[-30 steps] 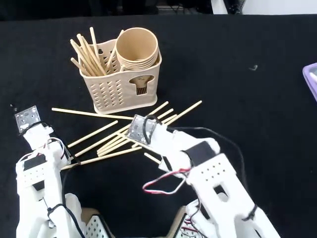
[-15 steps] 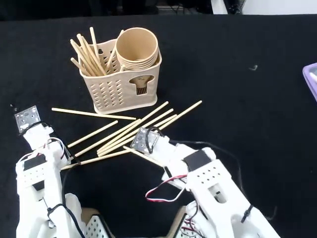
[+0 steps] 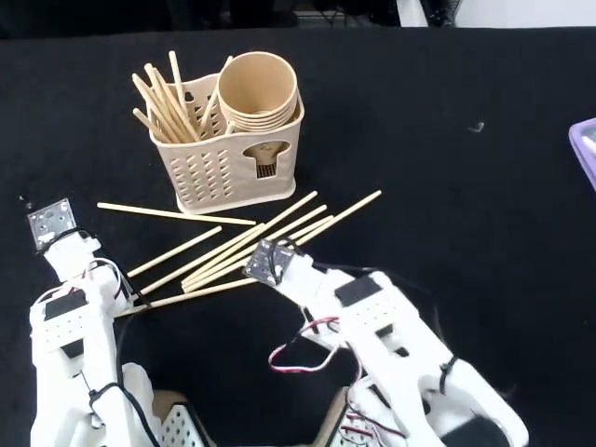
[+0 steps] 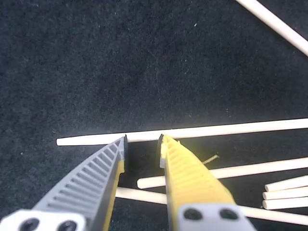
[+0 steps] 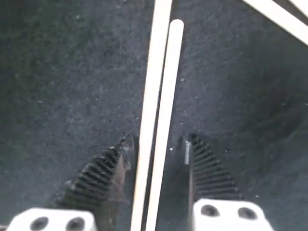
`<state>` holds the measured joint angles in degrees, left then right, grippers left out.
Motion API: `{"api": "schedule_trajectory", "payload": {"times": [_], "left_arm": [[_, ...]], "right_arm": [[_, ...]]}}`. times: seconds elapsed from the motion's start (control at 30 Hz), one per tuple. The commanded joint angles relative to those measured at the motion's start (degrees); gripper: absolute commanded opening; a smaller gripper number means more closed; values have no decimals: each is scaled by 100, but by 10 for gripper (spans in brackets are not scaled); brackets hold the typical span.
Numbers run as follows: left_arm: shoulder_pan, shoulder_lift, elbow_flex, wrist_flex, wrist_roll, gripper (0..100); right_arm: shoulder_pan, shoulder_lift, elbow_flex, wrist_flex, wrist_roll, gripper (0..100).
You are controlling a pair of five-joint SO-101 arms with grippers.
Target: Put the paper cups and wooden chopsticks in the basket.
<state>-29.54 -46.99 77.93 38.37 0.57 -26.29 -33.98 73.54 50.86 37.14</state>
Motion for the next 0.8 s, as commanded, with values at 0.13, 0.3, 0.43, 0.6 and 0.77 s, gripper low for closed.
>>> {"api": "schedule_trajectory", "payload": {"times": [0.13,0.3,0.43,0.6,0.77], "left_arm": [[-31,-62,-92,-70,26,134],[-40,-70,-92,-62,26,134],[-40,-70,-92,-62,26,134],[-31,-70,-92,-70,26,134],[-31,-70,-92,-70,26,134]], "right_arm": [[35,470,-391,-70,-70,18],[70,-198,-892,615,-70,11],[35,-1191,-1640,1741,-70,10],[35,-2158,-2369,2338,-149,10],[-193,-2563,-2862,1266,-1864,11]]}}
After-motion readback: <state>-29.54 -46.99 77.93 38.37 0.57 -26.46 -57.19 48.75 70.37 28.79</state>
